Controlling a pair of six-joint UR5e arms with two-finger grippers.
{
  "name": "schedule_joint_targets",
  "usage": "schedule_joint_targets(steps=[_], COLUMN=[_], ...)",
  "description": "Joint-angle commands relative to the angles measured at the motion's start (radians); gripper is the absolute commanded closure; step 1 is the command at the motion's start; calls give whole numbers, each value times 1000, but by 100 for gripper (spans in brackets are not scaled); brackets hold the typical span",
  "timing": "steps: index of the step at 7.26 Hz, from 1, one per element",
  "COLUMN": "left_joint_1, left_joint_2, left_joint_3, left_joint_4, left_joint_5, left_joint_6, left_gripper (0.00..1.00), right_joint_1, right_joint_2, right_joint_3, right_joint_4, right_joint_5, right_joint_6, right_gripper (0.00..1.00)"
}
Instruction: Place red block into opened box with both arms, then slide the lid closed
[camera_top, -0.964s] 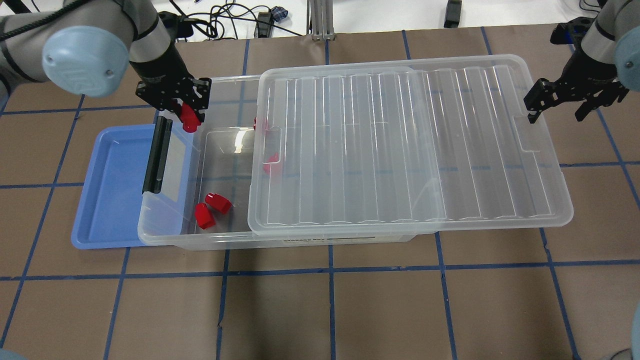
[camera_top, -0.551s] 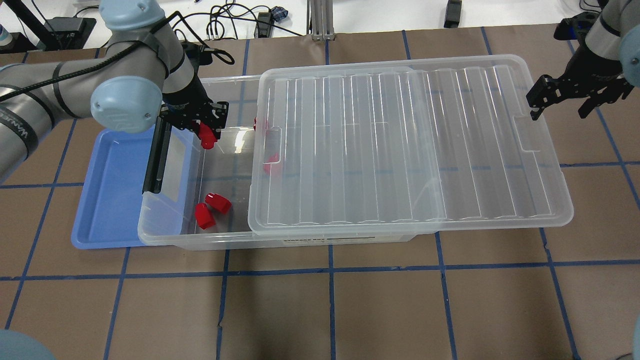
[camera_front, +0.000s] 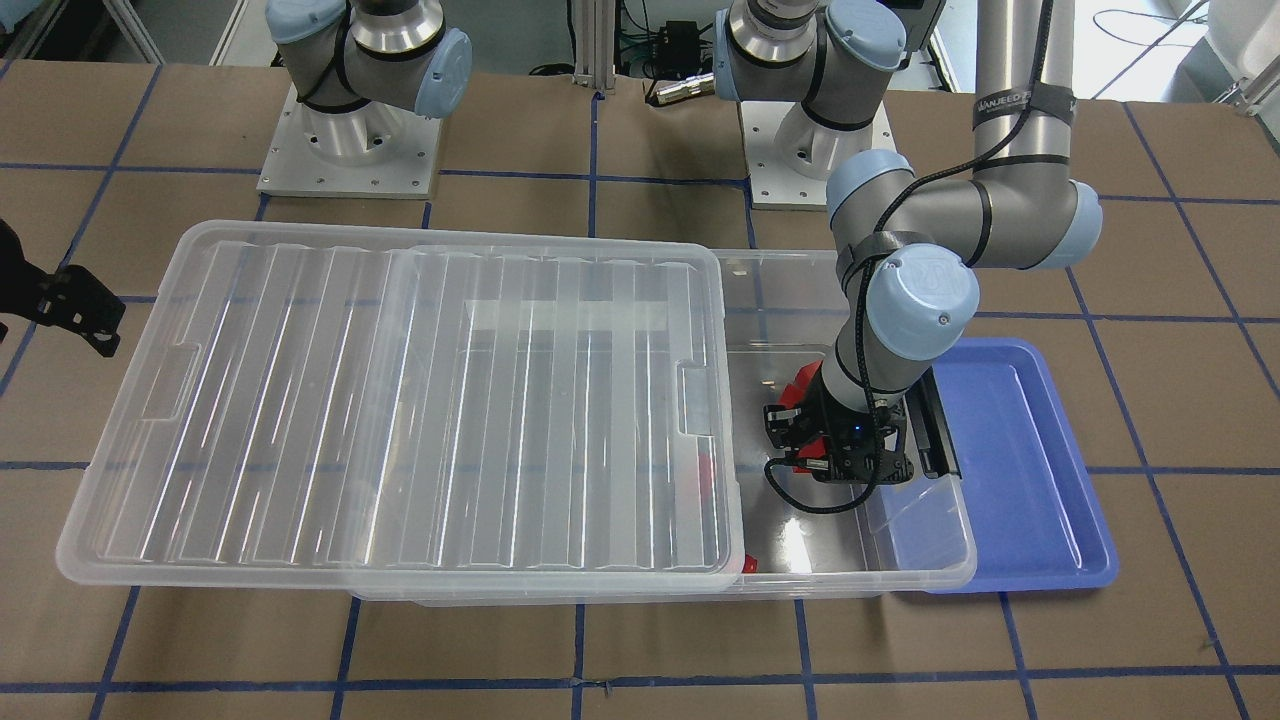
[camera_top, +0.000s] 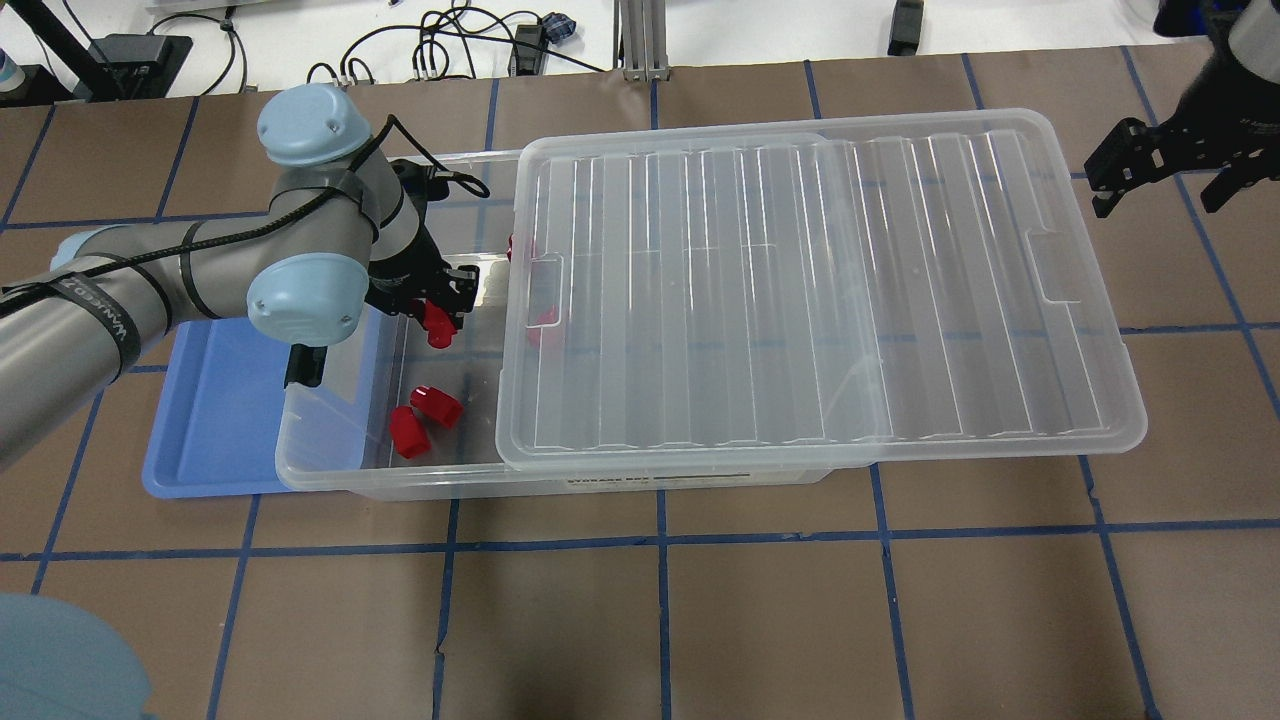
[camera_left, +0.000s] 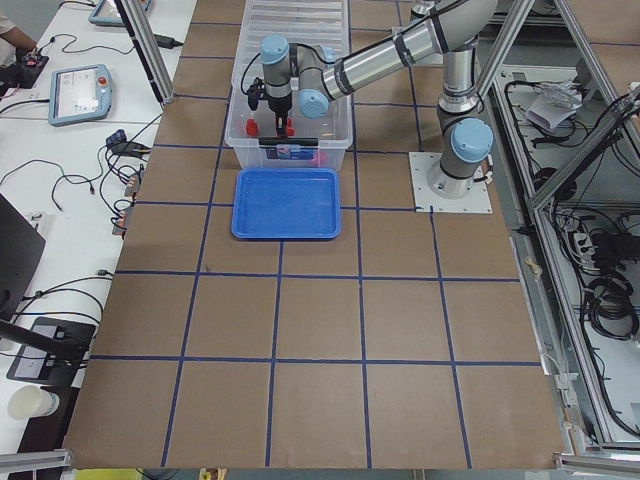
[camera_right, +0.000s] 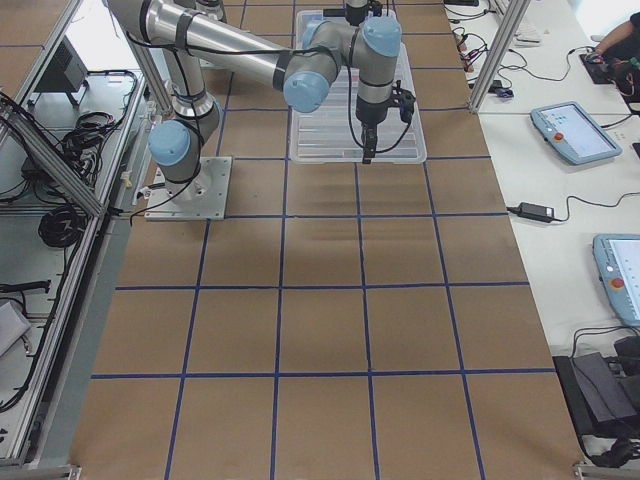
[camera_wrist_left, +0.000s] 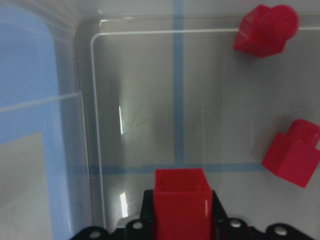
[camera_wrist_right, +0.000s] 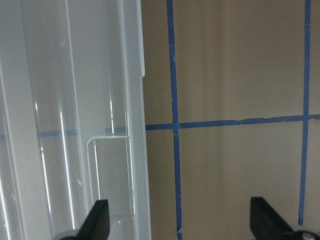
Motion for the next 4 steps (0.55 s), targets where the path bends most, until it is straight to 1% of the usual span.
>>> schedule_joint_targets(steps=[1,2,3,4], left_joint_1=[3,7,7,7], left_joint_2=[-25,-23,-11,3], left_joint_3=[-50,-49,-52,-40], left_joint_4=[49,54,60,52], left_joint_5=[3,11,16,19], left_joint_6=[11,14,7,-1], left_gripper=[33,9,0,0], right_joint_1=[2,2,2,-1], right_joint_2=[-63,-60,-52,-52], right_joint_3=[14,5,6,15], right_joint_4=[12,9,6,9], right_joint_5=[-3,3,5,5], right_joint_6=[2,0,0,0], right_gripper=[0,0,0,0])
